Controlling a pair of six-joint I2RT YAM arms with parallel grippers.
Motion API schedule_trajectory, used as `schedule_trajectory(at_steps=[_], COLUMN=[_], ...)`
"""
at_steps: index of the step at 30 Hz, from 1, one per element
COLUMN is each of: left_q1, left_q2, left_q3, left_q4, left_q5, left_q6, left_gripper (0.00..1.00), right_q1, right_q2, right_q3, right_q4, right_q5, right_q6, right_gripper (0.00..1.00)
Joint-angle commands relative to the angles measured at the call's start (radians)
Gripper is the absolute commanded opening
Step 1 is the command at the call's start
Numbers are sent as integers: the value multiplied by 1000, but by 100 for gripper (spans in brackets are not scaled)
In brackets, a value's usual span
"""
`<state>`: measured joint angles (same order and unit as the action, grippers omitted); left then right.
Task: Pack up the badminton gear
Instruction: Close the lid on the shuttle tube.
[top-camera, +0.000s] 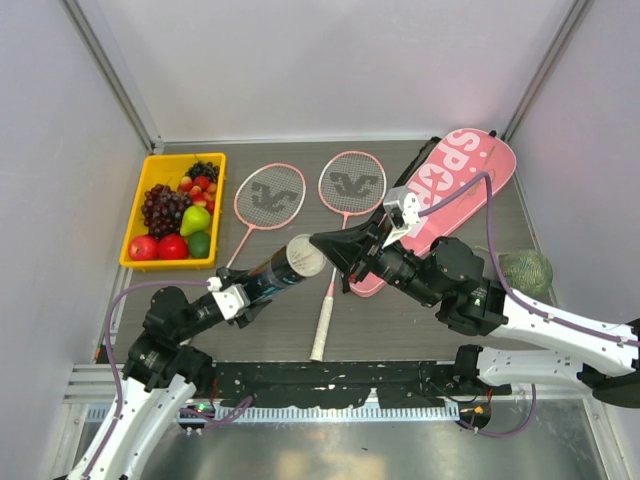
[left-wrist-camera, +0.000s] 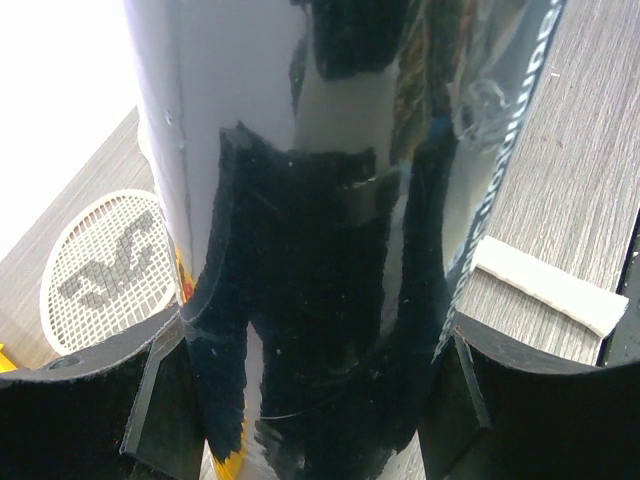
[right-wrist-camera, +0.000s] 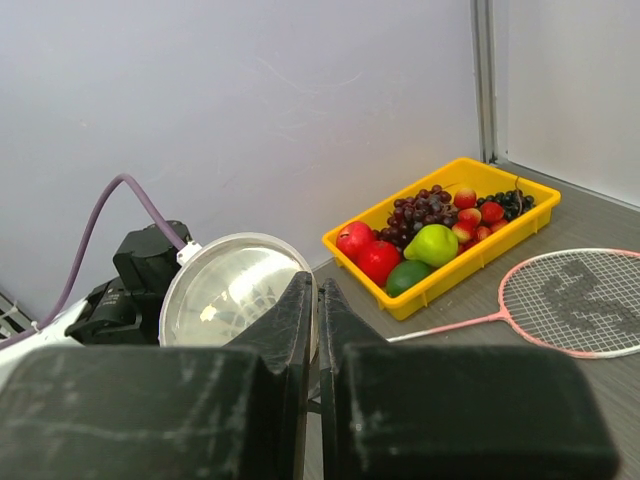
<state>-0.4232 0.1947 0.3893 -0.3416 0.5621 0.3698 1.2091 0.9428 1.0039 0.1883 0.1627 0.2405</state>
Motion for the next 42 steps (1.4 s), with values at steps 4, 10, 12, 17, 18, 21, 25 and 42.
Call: schedule_trajectory(at_steps=[4,10,12,17,18,21,25,42], left_q1=[1,1,1,1,0,1,1,1], left_q2=[-8,2,5,5,2,-1,-6,0], left_q3=[39,40,40,39,39,37,37,20], left_q4=[96,108,111,112,112,113,115,255], left_q5=[7,15,16,15,15,13,7,21], left_q6=[-5,-2,-2,0,0,1,8,-66], left_gripper=[0,0,0,0,0,0,0,0], right_q1=[29,30,32,36,37,38,38,38], right_q2=[22,16,13,21,22,24,34,88], right_q3=[-13,-4,-7,1,1,4,7,113], right_q4=[-55,-151,-154,-167,-165,-165,-179,-268], right_q5=[23,32,34,34,31,28,27,-43], right_q6=[-9,-20,-18,-17,-18,-23,-23,-3], right_gripper=[5,16,20,27,26,26,33,42])
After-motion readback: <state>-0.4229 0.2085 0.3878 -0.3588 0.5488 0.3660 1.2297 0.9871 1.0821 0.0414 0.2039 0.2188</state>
